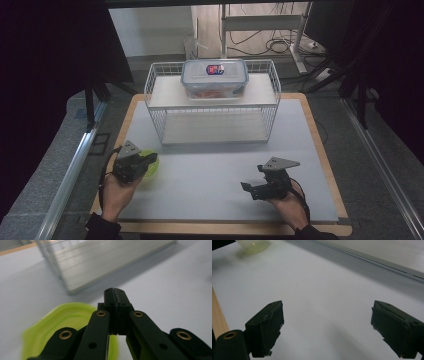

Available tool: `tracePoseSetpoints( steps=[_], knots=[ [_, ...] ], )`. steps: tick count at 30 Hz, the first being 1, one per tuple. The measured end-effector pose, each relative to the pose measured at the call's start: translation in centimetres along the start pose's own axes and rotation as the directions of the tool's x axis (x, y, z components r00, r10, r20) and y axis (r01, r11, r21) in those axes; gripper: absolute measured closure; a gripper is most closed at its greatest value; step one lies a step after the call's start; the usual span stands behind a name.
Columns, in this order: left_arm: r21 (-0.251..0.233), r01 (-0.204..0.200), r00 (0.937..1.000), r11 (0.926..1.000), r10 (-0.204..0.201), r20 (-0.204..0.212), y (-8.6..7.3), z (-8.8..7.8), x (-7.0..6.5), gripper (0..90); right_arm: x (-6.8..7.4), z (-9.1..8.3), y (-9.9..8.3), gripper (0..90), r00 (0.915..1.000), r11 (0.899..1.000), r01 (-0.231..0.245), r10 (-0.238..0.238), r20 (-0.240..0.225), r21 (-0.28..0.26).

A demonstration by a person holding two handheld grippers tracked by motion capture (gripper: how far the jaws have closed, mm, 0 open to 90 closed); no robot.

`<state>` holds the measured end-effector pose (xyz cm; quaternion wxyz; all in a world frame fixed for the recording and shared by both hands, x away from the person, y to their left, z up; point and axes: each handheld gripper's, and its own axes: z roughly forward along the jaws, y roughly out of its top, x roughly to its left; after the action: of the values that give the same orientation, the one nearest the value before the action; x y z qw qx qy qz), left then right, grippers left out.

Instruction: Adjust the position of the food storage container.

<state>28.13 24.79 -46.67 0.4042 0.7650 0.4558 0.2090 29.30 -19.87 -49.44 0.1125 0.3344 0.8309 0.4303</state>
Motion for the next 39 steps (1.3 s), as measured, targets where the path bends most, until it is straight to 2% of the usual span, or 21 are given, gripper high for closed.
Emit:
tracePoseSetpoints(
  steps=[2,3,4,5,6,7,8,9,12,13,22,32,39],
  knots=[
    [0.001,0.016,0.9993,0.9999,-0.016,-0.035,-0.3,-0.5,1.1,90.0,-0.1,0.0,0.0,11.1,1.0,1.0,-0.002,0.002,-0.001,-0.002],
    [0.001,0.016,0.9993,0.9999,-0.016,-0.035,-0.3,-0.5,1.1,90.0,-0.1,0.0,0.0,11.1,1.0,1.0,-0.002,0.002,-0.001,-0.002],
    [-0.007,0.041,0.997,0.9991,-0.041,-0.065,-0.7,-1.1,2.4,90.0,-0.1,0.0,0.0,11.2,1.0,1.0,-0.003,0.003,-0.002,-0.001],
    [-0.007,0.041,0.997,0.9991,-0.041,-0.065,-0.7,-1.1,2.4,90.0,-0.1,0.0,0.0,11.2,1.0,1.0,-0.003,0.003,-0.002,-0.001],
    [-0.012,0.067,0.9924,0.9977,-0.068,-0.103,-1.1,-1.7,3.6,90.0,-0.2,0.0,0.0,11.3,1.0,1.0,-0.001,0.001,-0.003,0.0],
    [-0.012,0.067,0.9924,0.9977,-0.068,-0.103,-1.1,-1.7,3.6,90.0,-0.2,0.0,0.0,11.3,1.0,1.0,-0.001,0.001,-0.003,0.0],
    [-0.02,0.097,0.9872,0.9951,-0.098,-0.126,-1.6,-2.3,4.7,90.0,-0.3,0.0,0.0,11.5,1.0,1.0,0.0,0.0,-0.001,0.0],
    [-0.02,0.097,0.9872,0.9951,-0.098,-0.126,-1.6,-2.3,4.7,90.0,-0.3,0.0,0.0,11.5,1.0,1.0,0.0,0.0,-0.001,0.0],
    [-0.017,0.155,0.9787,0.9878,-0.156,-0.134,-2.6,-2.4,6.4,90.0,-0.3,0.1,0.0,11.7,1.0,1.0,-0.002,0.002,-0.001,0.002],
    [-0.011,0.164,0.9777,0.9864,-0.164,-0.131,-2.8,-2.2,6.6,90.0,-0.3,0.1,0.0,11.7,1.0,1.0,-0.001,0.001,-0.001,0.003],
    [0.072,0.195,0.9713,0.9782,-0.183,-0.152,-4.1,-0.1,7.4,90.0,-0.2,0.2,-0.1,12.2,1.0,1.0,0.006,-0.006,-0.004,0.01],
    [0.108,0.185,0.9741,0.9768,-0.167,-0.152,-4.2,0.6,7.0,90.0,-0.2,0.3,-0.1,12.3,1.0,1.0,0.007,-0.007,-0.006,0.021],
    [0.107,0.192,0.9742,0.9756,-0.176,-0.141,-4.1,0.9,6.8,90.0,-0.2,0.4,-0.1,12.4,1.0,1.0,0.008,-0.008,-0.005,0.026]
  ],
)
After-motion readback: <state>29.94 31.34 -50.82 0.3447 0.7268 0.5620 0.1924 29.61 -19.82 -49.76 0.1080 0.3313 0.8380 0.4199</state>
